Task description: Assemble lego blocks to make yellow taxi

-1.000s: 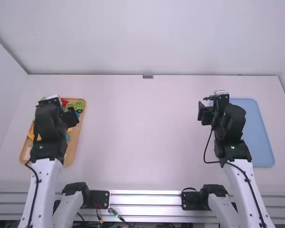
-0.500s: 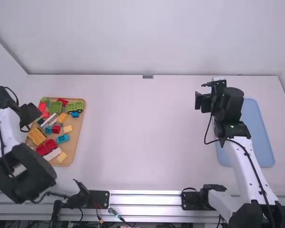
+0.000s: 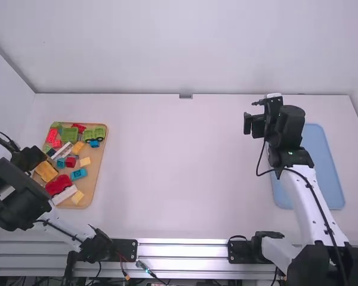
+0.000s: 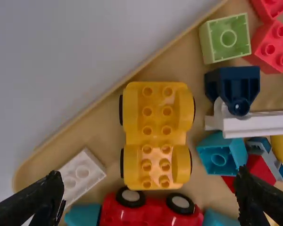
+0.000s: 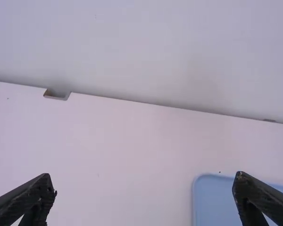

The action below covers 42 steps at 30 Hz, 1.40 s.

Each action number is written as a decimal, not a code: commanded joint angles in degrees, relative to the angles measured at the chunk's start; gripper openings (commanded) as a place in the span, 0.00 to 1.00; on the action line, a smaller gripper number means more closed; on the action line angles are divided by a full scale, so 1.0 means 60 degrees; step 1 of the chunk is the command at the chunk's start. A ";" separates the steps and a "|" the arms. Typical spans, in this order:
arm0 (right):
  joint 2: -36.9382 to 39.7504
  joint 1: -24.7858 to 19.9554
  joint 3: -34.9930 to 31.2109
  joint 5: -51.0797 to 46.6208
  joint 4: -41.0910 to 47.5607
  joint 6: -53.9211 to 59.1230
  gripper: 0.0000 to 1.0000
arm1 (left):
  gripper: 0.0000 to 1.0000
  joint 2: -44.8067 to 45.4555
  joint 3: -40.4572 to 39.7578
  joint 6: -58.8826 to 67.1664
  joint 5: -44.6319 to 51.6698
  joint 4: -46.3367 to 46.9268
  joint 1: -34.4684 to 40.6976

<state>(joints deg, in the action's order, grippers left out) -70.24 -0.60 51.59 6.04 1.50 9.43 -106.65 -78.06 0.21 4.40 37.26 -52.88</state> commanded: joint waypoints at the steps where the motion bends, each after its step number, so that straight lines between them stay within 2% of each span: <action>1: -0.0047 -0.0018 0.0397 0.0025 -0.0025 -0.0029 0.99 | 0.93 0.0040 0.0361 0.0729 0.0120 -0.0084 0.0073; 6: -0.0047 -0.0015 0.0397 0.0025 -0.0029 -0.0029 0.99 | 0.93 0.0040 0.0747 0.0878 0.0102 -0.0444 -0.0007; 9: -0.0047 -0.0015 0.0397 0.0025 -0.0029 -0.0029 0.99 | 0.87 0.0040 0.0856 0.0965 0.0087 -0.0528 0.0066; 13: -0.0047 -0.0018 0.0397 0.0025 -0.0022 -0.0029 0.99 | 0.86 0.0025 0.0896 0.1166 0.0124 -0.0514 0.0066; 23: -0.0047 -0.0015 0.0397 0.0025 -0.0007 -0.0098 0.99 | 0.90 -0.0674 0.0889 0.1184 0.0095 -0.0608 0.0062; 24: -0.0047 -0.0018 0.0397 0.0025 -0.0011 -0.0098 0.99 | 0.87 -0.0790 0.0889 0.1180 0.0106 -0.0627 0.0066; 30: -0.0047 -0.0018 0.0397 0.0025 0.0007 -0.0098 0.99 | 0.84 -0.1111 0.0889 0.1115 0.0117 -0.1111 0.0066; 42: -0.0047 -0.0015 0.0397 0.0058 0.0011 -0.0102 0.99 | 0.79 -0.1515 0.0896 0.1078 0.0098 -0.1592 0.0448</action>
<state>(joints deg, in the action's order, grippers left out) -70.24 -0.60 51.59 6.09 1.52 9.13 -114.83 -73.32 6.70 4.49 27.49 -51.07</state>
